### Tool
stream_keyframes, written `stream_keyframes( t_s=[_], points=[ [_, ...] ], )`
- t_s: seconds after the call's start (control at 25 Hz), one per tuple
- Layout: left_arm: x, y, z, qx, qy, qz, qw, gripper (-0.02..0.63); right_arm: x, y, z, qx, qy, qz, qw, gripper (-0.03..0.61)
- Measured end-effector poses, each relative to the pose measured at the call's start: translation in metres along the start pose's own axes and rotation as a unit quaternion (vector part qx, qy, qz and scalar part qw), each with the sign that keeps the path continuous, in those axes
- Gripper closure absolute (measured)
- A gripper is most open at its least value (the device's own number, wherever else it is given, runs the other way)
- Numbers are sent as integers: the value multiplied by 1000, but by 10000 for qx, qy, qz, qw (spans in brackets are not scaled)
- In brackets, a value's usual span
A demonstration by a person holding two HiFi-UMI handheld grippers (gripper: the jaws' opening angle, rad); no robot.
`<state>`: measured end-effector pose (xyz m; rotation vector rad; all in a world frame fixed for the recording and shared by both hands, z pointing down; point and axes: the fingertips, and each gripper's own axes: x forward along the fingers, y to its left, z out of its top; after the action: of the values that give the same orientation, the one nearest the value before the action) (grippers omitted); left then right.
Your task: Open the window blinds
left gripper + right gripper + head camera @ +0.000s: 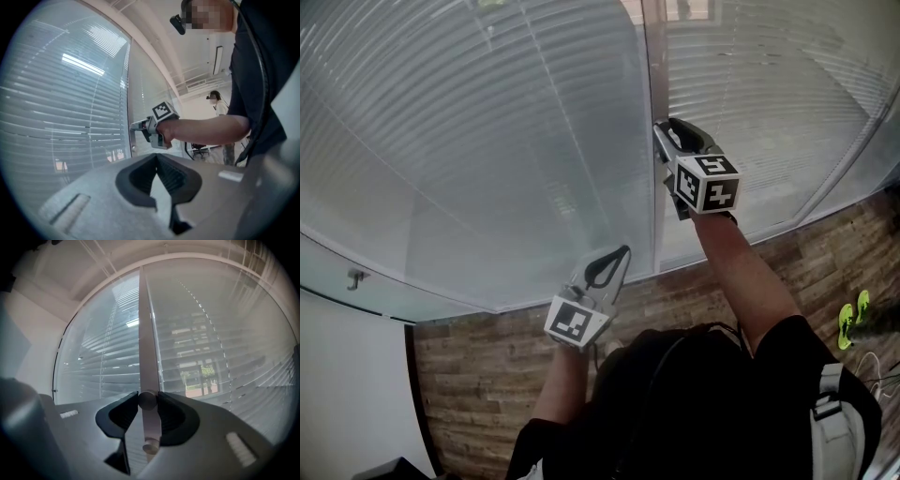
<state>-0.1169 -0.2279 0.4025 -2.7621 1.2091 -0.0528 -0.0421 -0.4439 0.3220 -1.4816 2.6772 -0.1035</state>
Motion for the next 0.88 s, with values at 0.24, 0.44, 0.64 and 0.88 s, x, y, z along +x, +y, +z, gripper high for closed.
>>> stream_keyframes(
  t_s=[0.24,0.44,0.64,0.88],
  points=[
    [-1,-2,1,-31,123,-31,9999,609,1,-1,-1,37,-22,-26,10000,448],
    [1,-3,2,44,76,-99,9999,609,1,0,-1,-7,1,36,10000,446],
    [7,-8,7,101,57,-213,9997,609,2,0,-2,41,9,146,9999,442],
    [4,-6,11,81,148,-252,9995,610,-4,-2,-5,52,88,362,9993,357]
  ],
)
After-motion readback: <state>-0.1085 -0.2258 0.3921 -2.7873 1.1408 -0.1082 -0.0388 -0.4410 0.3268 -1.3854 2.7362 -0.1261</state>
